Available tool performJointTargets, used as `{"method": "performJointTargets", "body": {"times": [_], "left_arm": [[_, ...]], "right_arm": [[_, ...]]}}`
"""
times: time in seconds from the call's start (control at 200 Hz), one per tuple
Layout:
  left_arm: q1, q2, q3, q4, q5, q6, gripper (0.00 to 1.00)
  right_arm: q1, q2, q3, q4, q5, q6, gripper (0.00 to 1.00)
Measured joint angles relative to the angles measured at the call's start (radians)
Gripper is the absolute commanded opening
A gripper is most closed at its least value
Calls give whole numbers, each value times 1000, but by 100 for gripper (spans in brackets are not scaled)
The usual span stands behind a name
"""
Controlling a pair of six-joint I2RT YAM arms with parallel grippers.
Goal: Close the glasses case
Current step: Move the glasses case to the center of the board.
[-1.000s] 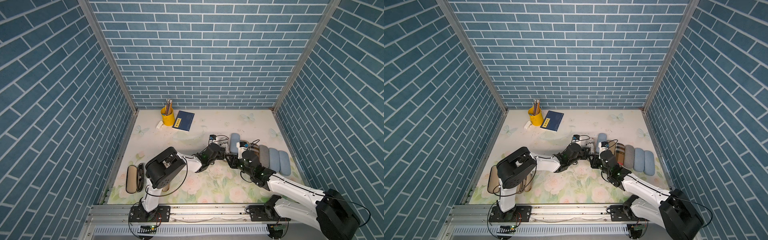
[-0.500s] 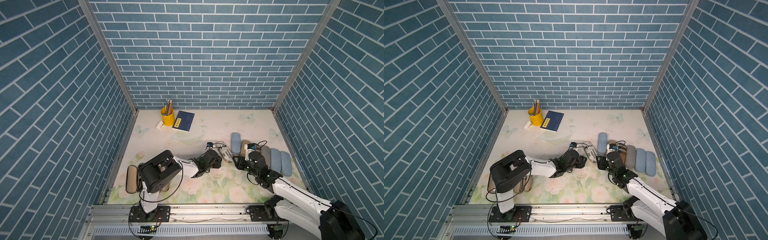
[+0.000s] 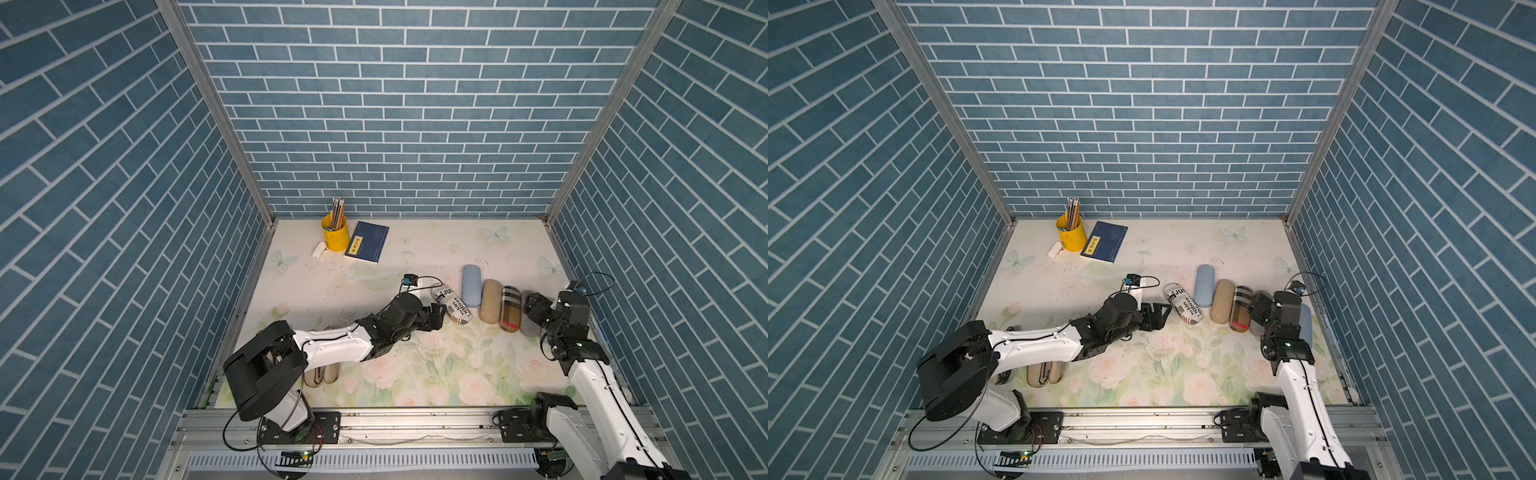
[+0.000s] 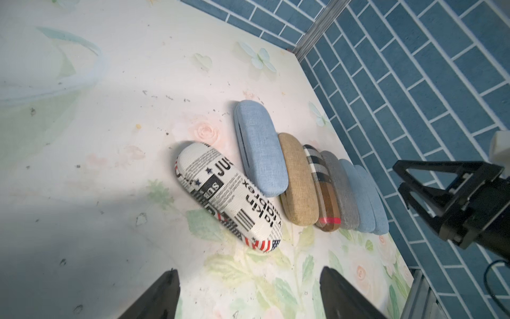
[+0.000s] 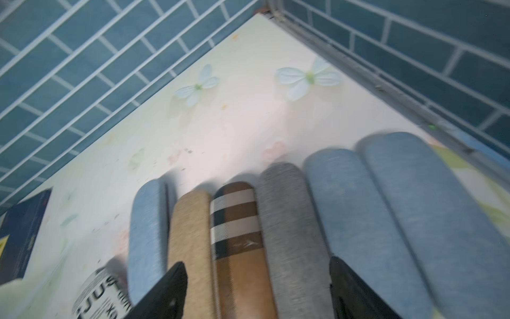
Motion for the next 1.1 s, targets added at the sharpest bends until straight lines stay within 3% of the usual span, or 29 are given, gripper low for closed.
{"method": "performJointTargets", "body": {"times": [0.255,0.485,1.1], "left_arm": [[26,-27,-157,106,89,-43,84],[81,-66,-221,165,151,-60,84],[178,-163,-307,197,214,-52,84]], "right_arm": [[-303,28,-9,4,-31,-28,79],[-486,164,-67,85,-65,-38,80],[-518,522,39,253,-161,-142,77]]}}
